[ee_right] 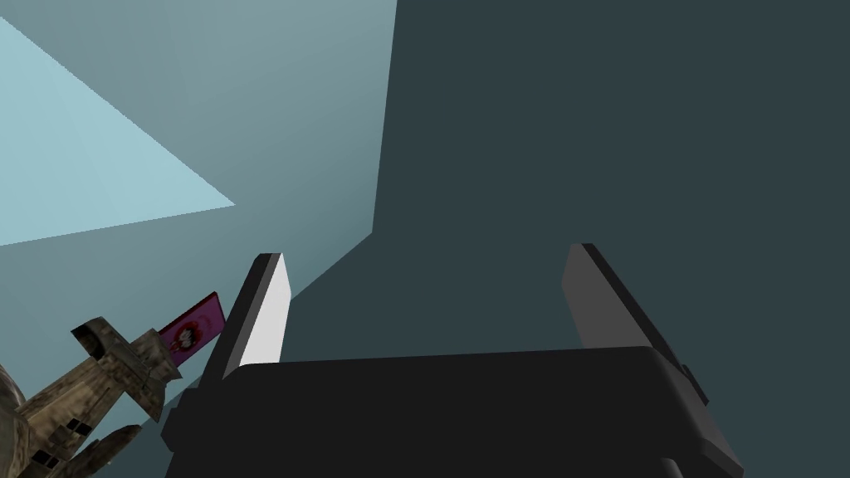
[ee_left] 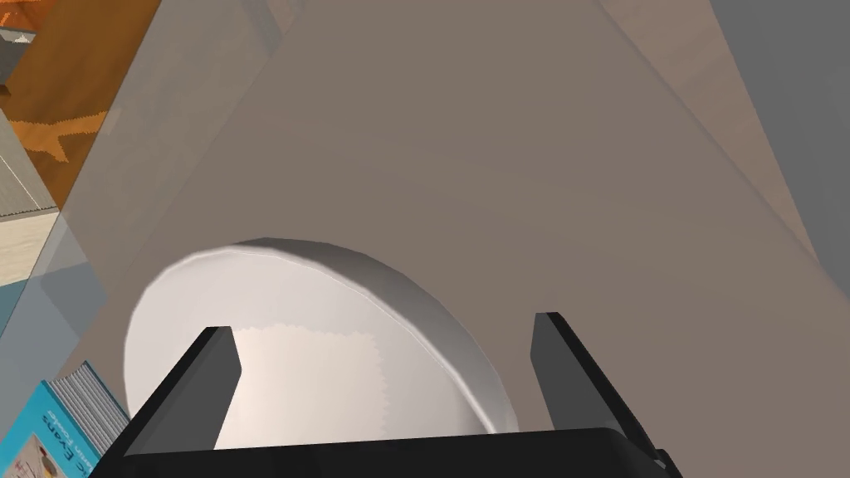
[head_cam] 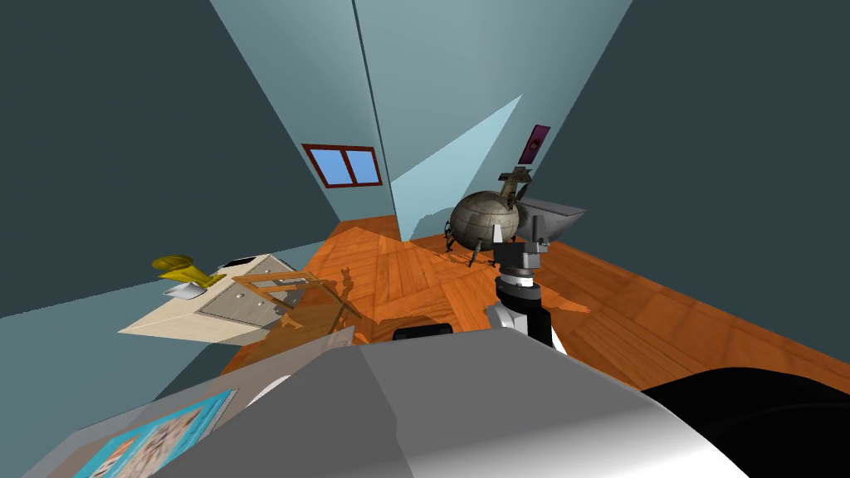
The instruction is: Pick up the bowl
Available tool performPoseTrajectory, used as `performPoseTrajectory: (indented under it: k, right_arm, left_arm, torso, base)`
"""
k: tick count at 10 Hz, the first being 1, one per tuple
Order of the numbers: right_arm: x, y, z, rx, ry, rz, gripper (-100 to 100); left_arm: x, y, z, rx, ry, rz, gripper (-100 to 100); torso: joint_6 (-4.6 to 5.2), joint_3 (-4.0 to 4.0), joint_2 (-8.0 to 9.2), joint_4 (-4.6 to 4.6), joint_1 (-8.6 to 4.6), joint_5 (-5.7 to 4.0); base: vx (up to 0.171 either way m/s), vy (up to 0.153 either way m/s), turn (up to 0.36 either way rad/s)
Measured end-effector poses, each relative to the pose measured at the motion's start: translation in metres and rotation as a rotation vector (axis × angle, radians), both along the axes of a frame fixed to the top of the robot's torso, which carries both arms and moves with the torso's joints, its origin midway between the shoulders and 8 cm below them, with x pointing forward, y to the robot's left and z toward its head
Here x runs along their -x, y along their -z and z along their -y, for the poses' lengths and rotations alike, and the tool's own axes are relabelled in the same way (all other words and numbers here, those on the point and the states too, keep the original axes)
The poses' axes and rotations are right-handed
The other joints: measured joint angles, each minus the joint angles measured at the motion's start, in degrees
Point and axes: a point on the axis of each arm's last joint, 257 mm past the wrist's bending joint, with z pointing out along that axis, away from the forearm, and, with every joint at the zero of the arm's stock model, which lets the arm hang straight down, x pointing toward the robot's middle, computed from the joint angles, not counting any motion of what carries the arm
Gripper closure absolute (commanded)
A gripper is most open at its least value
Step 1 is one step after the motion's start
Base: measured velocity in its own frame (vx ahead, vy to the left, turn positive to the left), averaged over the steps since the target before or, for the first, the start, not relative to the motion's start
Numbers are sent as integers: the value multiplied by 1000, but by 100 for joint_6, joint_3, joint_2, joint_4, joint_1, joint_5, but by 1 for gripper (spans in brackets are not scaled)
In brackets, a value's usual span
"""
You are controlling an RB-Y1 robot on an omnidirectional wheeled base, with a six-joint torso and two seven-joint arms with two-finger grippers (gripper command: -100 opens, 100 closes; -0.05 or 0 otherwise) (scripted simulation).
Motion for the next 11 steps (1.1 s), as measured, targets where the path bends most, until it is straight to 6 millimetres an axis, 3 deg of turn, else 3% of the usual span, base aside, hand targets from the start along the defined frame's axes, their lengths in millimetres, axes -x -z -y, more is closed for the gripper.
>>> performPoseTrajectory:
  k: [1,4,8,11]
  right_arm:
    - [0,0,0,0,0,0,0]
    - [0,0,0,0,0,0,0]
    - [0,0,0,0,0,0,0]
    - [0,0,0,0,0,0,0]
  left_arm:
    - [-14,3,3,19,-23,15,-100]
    - [3,23,33,61,21,-42,-100]
    - [18,36,61,103,63,-81,-100]
    - [12,41,66,102,87,-87,-100]
  torso:
    - [0,10,14,5,-6,0]
    - [-2,-14,-28,-5,5,2]
    - [0,-22,-31,-17,13,88]
    - [4,-25,-37,-17,30,96]
  base:
    - [-64,-17,-2]
    - [8,9,2]
    - [2,1,1]
    - [2,23,21]
